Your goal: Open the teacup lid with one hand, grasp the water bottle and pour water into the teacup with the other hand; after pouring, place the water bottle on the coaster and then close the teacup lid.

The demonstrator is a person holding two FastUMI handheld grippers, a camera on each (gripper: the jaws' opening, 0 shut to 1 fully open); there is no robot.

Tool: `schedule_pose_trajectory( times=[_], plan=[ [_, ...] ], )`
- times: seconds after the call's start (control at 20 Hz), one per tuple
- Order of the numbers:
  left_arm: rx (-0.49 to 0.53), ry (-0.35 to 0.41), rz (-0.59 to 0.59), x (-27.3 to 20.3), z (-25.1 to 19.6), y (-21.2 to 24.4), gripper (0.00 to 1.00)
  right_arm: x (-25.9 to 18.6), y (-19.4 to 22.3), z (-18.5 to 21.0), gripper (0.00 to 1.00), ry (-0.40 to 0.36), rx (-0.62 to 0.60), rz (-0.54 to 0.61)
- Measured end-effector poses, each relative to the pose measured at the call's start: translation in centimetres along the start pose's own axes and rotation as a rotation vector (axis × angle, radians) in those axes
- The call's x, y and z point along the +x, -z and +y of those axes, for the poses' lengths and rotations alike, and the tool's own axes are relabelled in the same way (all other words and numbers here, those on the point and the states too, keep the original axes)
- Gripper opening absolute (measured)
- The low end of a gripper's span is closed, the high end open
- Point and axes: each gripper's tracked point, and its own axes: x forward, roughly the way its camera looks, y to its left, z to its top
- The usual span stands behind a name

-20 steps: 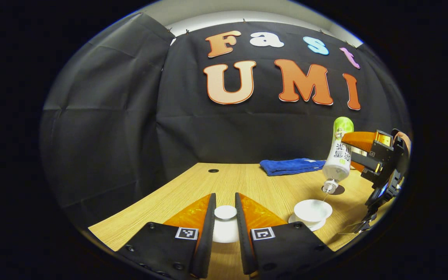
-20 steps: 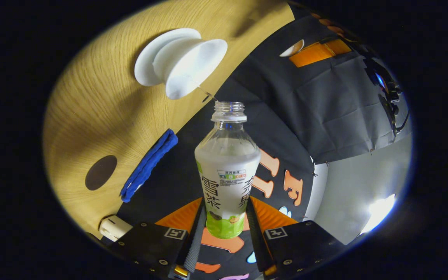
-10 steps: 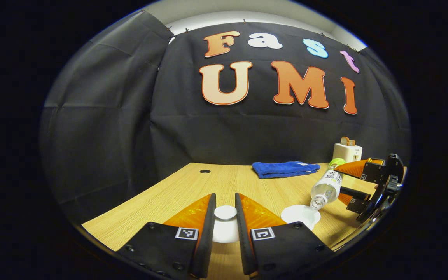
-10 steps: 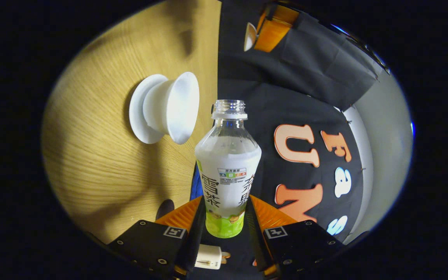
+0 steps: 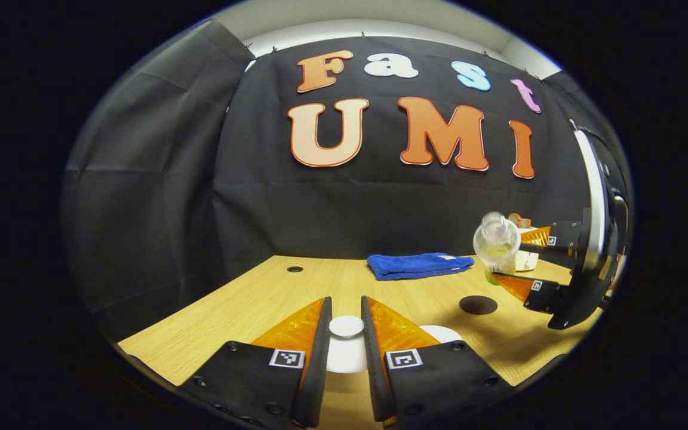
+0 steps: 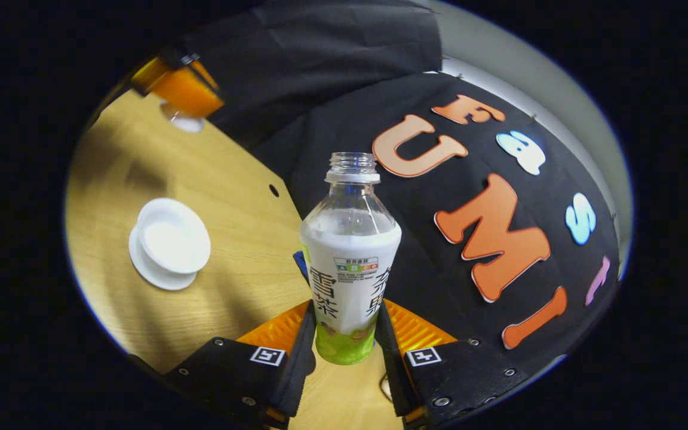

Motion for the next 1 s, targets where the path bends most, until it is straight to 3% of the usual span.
schedule_pose_trajectory(
  times=[0.25, 0.55, 0.75, 1.0],
  plan=[
    [0.002, 0.033, -0.02, 0.1, -2.0, -0.6, 0.36, 0.3, 0.9, 0.9, 0.59, -0.005, 0.291, 0.041],
    [0.015, 0.039, 0.004, 0.1, -2.8, 0.4, 0.34, 0.0, 1.8, 2.6, 0.6, -0.077, 0.636, 0.147],
    [0.016, 0.029, 0.024, 0.2, -2.6, 1.3, 0.35, -0.1, 1.4, 4.1, 0.6, -0.116, 0.763, 0.201],
    [0.012, 0.024, 0.035, 0.5, -2.3, 1.6, 0.35, -0.4, 1.4, 4.6, 0.6, -0.135, 0.797, 0.259]
  ],
)
